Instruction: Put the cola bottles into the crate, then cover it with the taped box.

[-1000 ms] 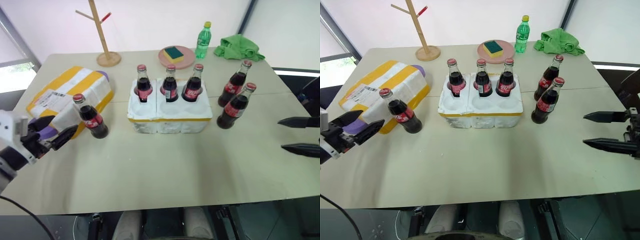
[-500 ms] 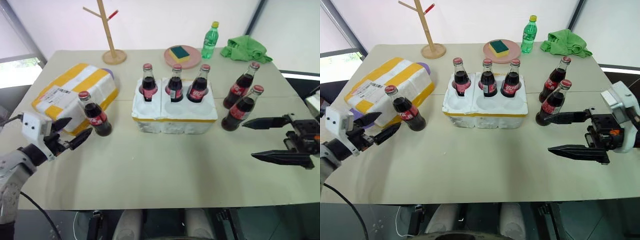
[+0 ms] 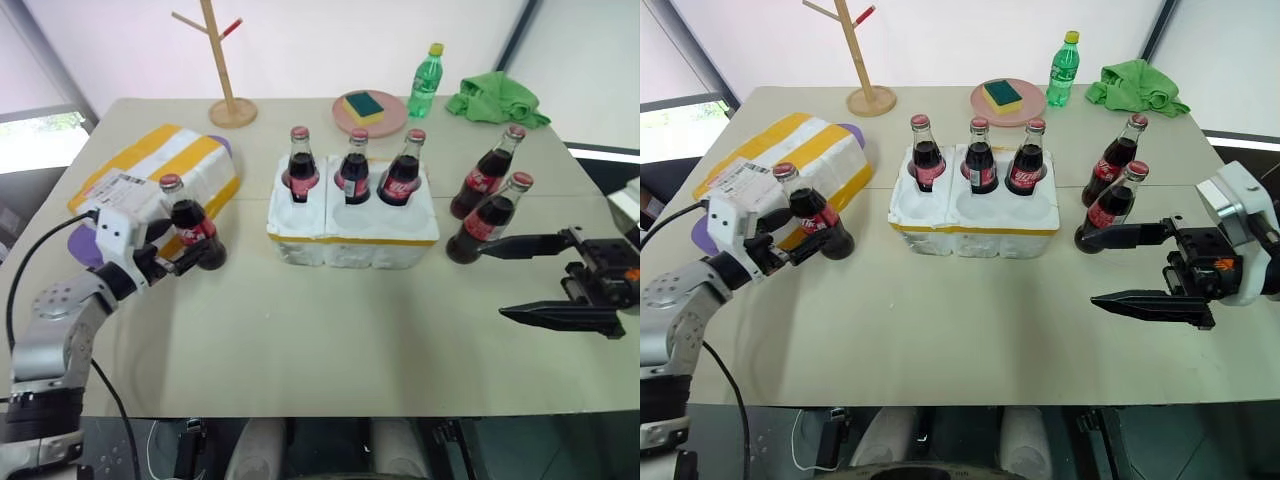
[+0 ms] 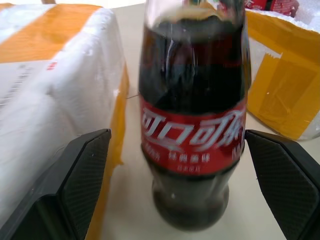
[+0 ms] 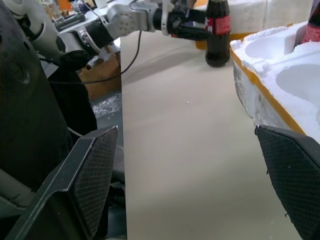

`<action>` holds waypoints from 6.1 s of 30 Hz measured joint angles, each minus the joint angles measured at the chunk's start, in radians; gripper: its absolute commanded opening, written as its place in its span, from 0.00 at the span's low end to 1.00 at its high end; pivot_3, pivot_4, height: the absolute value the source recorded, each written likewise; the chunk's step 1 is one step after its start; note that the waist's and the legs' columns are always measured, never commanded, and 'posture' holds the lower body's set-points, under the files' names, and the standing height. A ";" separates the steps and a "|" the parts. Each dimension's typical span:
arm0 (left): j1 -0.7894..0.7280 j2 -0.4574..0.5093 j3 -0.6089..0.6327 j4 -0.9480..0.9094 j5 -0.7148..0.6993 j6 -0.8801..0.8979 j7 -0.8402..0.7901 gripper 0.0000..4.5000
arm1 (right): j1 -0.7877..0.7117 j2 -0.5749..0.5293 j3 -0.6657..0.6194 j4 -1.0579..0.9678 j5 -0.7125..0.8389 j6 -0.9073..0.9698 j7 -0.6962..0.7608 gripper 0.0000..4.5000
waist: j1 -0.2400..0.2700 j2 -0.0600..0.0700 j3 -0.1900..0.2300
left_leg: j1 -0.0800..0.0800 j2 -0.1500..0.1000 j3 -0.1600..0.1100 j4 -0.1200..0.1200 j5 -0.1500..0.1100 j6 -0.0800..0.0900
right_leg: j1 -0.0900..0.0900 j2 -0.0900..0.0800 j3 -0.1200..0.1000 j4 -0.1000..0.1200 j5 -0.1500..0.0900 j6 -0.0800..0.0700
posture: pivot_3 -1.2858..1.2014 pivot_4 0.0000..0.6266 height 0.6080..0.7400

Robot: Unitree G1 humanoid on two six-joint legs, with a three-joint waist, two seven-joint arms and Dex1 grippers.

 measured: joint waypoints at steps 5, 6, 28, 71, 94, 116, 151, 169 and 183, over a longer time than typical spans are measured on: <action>-0.047 -0.008 -0.021 0.021 0.016 -0.012 -0.012 0.99 | 0.001 0.009 -0.013 -0.008 0.007 0.003 -0.014 1.00 | 0.000 0.000 0.000 | 0.000 0.000 0.000 0.000 0.000 0.000 | 0.000 0.000 0.000 0.000 0.000 0.000 | 0.52 0.24 1.00; -0.052 -0.008 -0.021 0.022 0.018 -0.016 -0.014 0.99 | 0.002 0.011 -0.014 -0.009 0.007 0.003 -0.017 1.00 | 0.000 0.000 0.000 | 0.000 0.000 0.000 0.000 0.000 0.000 | 0.000 0.000 0.000 0.000 0.000 0.000 | 0.52 0.24 1.00; -0.145 -0.021 -0.066 0.042 -0.026 0.107 -0.076 0.64 | 0.001 0.030 -0.062 -0.047 0.073 0.036 -0.071 1.00 | 0.001 -0.004 0.002 | -0.002 0.000 -0.001 0.000 0.000 0.000 | -0.001 0.001 0.000 0.000 0.000 0.001 | 0.52 0.24 1.00; -0.573 -0.214 -0.352 0.241 0.074 0.146 -0.225 0.99 | 0.020 0.141 0.002 -0.006 -0.026 -0.069 -0.173 1.00 | 0.000 -0.007 0.004 | -0.001 0.000 -0.002 0.001 0.000 0.001 | 0.000 0.002 -0.001 -0.001 0.003 0.006 | 0.52 0.24 1.00; -0.413 0.234 0.086 -0.415 -0.514 0.643 -0.226 0.99 | -0.031 0.182 0.037 0.254 -0.225 -0.188 -0.257 1.00 | -0.020 -0.007 0.004 | 0.000 0.000 -0.002 0.002 0.000 0.001 | 0.003 0.001 -0.001 -0.001 0.001 0.003 | 0.52 0.24 1.00; -0.558 0.052 -0.260 -0.337 -0.419 0.544 -0.177 0.99 | -0.213 0.341 0.173 0.559 -0.407 -0.311 -0.368 1.00 | -0.028 -0.007 0.005 | 0.000 0.000 -0.002 0.001 0.000 0.001 | 0.003 0.003 0.000 0.000 0.002 0.002 | 0.52 0.24 1.00; -0.498 0.091 -0.233 -0.349 -0.397 0.532 -0.184 1.00 | -0.468 0.432 0.195 0.877 -0.492 -0.395 -0.397 0.64 | -0.030 0.000 0.009 | -0.001 0.000 -0.001 0.001 0.000 0.001 | 0.001 0.003 0.001 0.000 0.003 0.006 | 0.52 0.24 1.00; -0.397 0.199 -0.092 -0.398 -0.452 0.558 -0.152 1.00 | -0.745 0.597 0.381 0.492 -0.317 -0.159 -0.337 0.64 | -0.051 0.004 0.011 | -0.002 0.003 -0.001 0.000 0.000 0.001 | -0.004 0.006 0.002 0.003 0.004 0.005 | 0.52 0.24 1.00; -0.408 0.198 -0.094 -0.419 -0.471 0.558 -0.111 1.00 | -0.780 0.727 0.589 0.644 -0.561 -0.375 -0.303 0.64 | -0.053 0.004 0.011 | -0.005 0.003 -0.001 -0.001 0.001 0.000 | -0.009 0.006 0.002 0.006 0.004 0.005 | 0.52 0.24 1.00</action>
